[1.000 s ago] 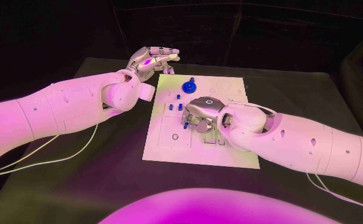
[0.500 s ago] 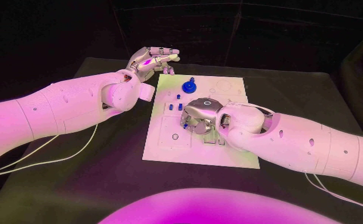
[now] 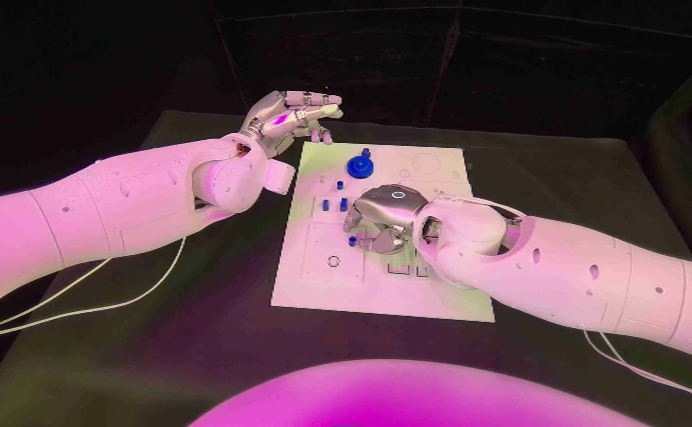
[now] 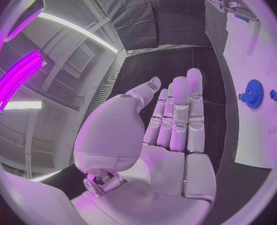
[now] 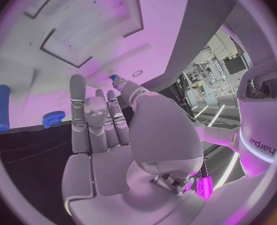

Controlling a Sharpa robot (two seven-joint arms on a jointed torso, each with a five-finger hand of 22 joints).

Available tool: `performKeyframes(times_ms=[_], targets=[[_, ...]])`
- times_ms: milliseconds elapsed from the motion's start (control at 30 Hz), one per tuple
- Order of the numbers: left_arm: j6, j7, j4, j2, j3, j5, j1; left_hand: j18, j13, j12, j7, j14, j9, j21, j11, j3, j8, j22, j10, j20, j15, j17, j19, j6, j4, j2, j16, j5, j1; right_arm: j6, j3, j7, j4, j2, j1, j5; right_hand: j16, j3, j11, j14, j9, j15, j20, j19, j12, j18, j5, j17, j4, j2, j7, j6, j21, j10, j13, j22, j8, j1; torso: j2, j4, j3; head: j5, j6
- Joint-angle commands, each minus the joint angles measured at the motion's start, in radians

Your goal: Assemble the parts on the task board

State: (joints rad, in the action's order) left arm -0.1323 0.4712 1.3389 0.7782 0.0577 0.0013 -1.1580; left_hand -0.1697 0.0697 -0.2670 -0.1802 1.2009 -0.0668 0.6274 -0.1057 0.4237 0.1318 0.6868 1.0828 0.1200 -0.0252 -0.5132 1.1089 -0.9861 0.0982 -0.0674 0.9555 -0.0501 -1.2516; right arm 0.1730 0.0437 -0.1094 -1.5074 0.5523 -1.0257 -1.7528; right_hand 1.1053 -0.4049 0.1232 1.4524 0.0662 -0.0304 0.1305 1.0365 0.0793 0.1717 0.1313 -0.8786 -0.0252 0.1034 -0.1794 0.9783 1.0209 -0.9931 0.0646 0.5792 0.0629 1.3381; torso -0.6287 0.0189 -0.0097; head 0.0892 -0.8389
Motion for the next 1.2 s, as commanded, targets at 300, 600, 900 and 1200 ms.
performKeyframes(times_ms=[300,600,900,1200], targets=[[0.021,-0.007,-0.001,0.008,-0.001,0.003,-0.002,-0.012,-0.001,0.004,-0.003,-0.008,0.001,-0.005,-0.004,-0.004,-0.007,-0.001,-0.006,0.007,-0.001,0.001,-0.001,0.005,0.001,0.004,-0.004,0.001,-0.008,0.227,-0.002,0.052,-0.101,0.133,-0.008,0.098,0.004,0.025,-0.004,0.000,0.005,0.005,-0.001,0.023,0.041,0.006,0.027,-0.007,0.010,0.000,-0.003,0.014,0.014,-0.028,0.004,0.028,0.010,0.002,0.002,-0.0038,-0.0007,-0.011,0.018],[0.025,-0.008,0.003,0.009,-0.001,0.003,-0.001,-0.012,-0.001,0.004,-0.003,-0.008,0.001,-0.005,-0.004,-0.004,-0.007,-0.002,-0.006,0.007,-0.001,0.001,-0.001,0.005,0.001,0.004,-0.004,0.001,-0.009,0.155,-0.022,-0.036,-0.096,0.205,-0.071,0.134,-0.056,0.081,0.004,-0.020,-0.002,-0.003,0.002,-0.006,0.032,0.014,0.005,0.075,0.018,0.020,-0.007,-0.050,-0.028,0.040,-0.001,-0.028,-0.002,-0.003,0.002,-0.0019,-0.0012,-0.034,0.031],[0.027,-0.010,0.003,0.009,-0.001,0.003,-0.001,-0.012,-0.001,0.004,-0.003,-0.008,0.001,-0.006,-0.005,-0.004,-0.007,-0.002,-0.007,0.007,-0.001,0.002,-0.001,0.005,0.002,0.004,-0.004,0.001,-0.010,0.015,-0.027,-0.085,-0.044,0.208,-0.092,0.083,-0.092,0.152,0.002,-0.018,0.000,-0.006,-0.002,-0.007,0.047,0.014,-0.004,0.117,0.021,0.012,0.014,-0.093,-0.053,0.082,0.001,-0.046,-0.001,0.021,0.001,-0.0032,-0.0011,-0.042,0.037],[0.030,-0.013,0.001,0.007,-0.001,0.003,-0.001,-0.012,-0.001,0.004,-0.003,-0.008,0.001,-0.006,-0.005,-0.004,-0.007,-0.002,-0.007,0.007,-0.001,0.002,-0.001,0.005,0.002,0.004,-0.004,0.001,-0.010,-0.103,-0.026,-0.088,-0.031,0.192,-0.094,0.039,-0.103,0.206,-0.005,-0.012,0.003,0.000,-0.007,0.000,0.079,0.014,0.012,0.128,0.029,0.000,0.028,-0.081,-0.066,0.060,0.003,-0.057,0.004,0.034,0.001,-0.0016,-0.0006,-0.044,0.036]])
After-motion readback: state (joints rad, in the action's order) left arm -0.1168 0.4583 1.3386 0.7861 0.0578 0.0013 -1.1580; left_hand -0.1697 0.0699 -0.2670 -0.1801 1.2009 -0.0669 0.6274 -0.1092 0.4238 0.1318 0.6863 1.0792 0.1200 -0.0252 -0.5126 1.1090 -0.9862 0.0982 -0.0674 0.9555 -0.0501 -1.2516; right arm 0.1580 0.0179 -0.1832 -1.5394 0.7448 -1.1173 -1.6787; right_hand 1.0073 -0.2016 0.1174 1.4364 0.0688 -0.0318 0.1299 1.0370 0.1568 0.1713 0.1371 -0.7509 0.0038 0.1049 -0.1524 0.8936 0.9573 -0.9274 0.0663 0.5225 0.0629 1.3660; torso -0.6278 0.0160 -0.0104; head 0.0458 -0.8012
